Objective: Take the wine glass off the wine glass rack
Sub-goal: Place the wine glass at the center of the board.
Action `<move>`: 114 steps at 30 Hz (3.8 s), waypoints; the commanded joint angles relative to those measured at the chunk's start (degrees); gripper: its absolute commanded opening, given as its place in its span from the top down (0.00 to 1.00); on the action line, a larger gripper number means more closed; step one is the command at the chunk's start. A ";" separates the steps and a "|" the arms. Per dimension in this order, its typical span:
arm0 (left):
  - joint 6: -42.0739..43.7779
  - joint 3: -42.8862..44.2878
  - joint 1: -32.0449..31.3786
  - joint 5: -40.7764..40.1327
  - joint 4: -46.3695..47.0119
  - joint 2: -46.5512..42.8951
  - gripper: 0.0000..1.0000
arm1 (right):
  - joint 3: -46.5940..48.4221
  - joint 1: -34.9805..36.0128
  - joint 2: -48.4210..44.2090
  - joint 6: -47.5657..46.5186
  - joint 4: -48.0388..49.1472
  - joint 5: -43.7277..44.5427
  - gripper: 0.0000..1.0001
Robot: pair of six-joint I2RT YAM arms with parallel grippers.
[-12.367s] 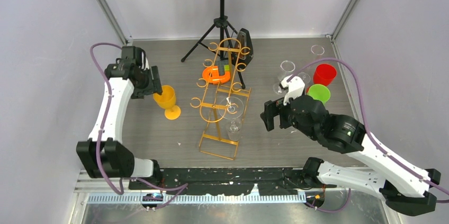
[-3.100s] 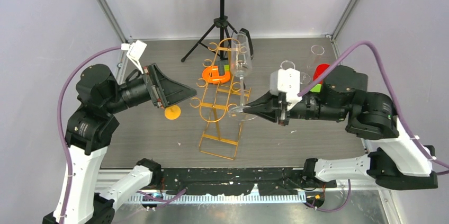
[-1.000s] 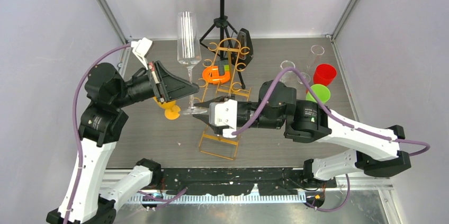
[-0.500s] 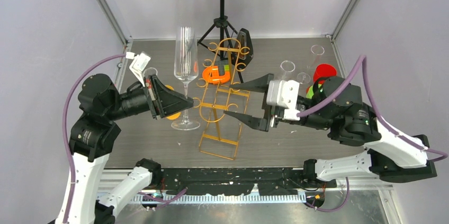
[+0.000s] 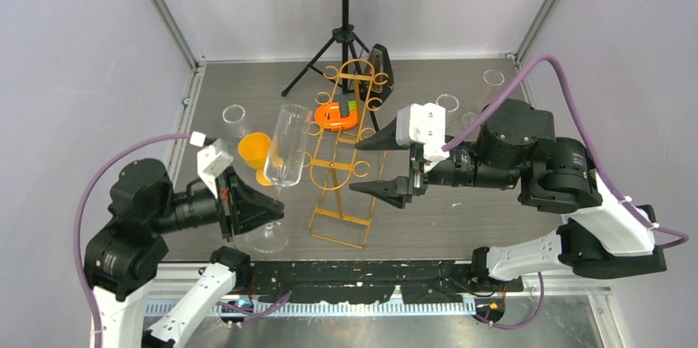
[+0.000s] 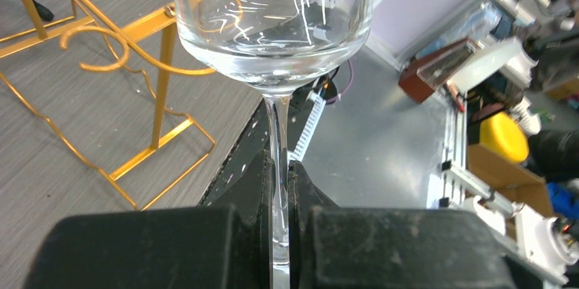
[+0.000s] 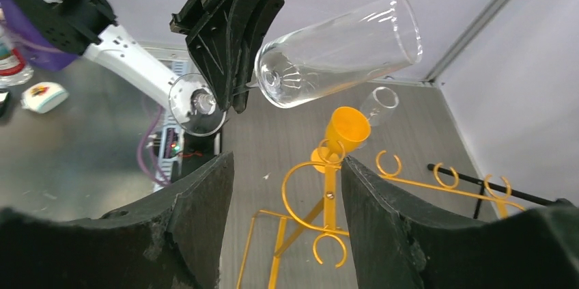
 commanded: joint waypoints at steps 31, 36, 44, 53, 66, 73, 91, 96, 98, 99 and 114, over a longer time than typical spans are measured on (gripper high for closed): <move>16.33 -6.94 -28.08 -11.41 -8.56 -6.58 1.00 | 9.19 -2.91 9.69 4.49 -11.18 -28.17 0.37; 16.47 -6.53 -29.02 -12.37 -8.94 -7.05 1.00 | 8.49 -3.19 11.19 4.59 -10.41 -28.76 0.37; 16.47 -7.03 -29.40 -13.03 -8.81 -8.71 1.00 | 7.26 -3.42 11.84 5.08 -9.34 -30.97 0.39; 16.47 -6.89 -29.49 -13.81 -8.63 -8.32 1.00 | 4.96 -3.42 12.40 6.24 -7.92 -34.77 0.56; 16.47 -6.72 -29.49 -14.22 -8.86 -8.13 1.00 | 3.73 -3.51 12.84 7.09 -7.02 -37.42 0.94; 16.47 -6.84 -29.51 -14.38 -8.88 -7.92 0.58 | 1.78 -3.51 10.84 7.32 -4.93 -35.72 0.94; 17.87 -7.08 -29.49 -19.38 -8.87 -7.63 0.23 | -9.43 -3.55 -1.51 8.04 -14.05 -25.64 0.94; 17.87 -6.40 -29.49 -20.30 -8.88 -7.54 0.22 | -9.99 -3.51 -6.22 11.22 -20.90 -19.28 0.94; 17.58 -5.81 -29.47 -21.23 -9.42 -7.22 0.22 | -10.93 -3.52 -7.93 13.78 -22.49 -15.70 0.95; 17.49 -5.66 -29.49 -21.47 -9.54 -7.11 0.22 | -11.37 -3.52 -9.18 14.85 -22.78 -12.97 0.94; 15.57 -6.72 -29.49 -25.29 -8.23 -6.97 0.00 | -21.27 -19.20 -13.93 27.31 -29.64 5.32 0.94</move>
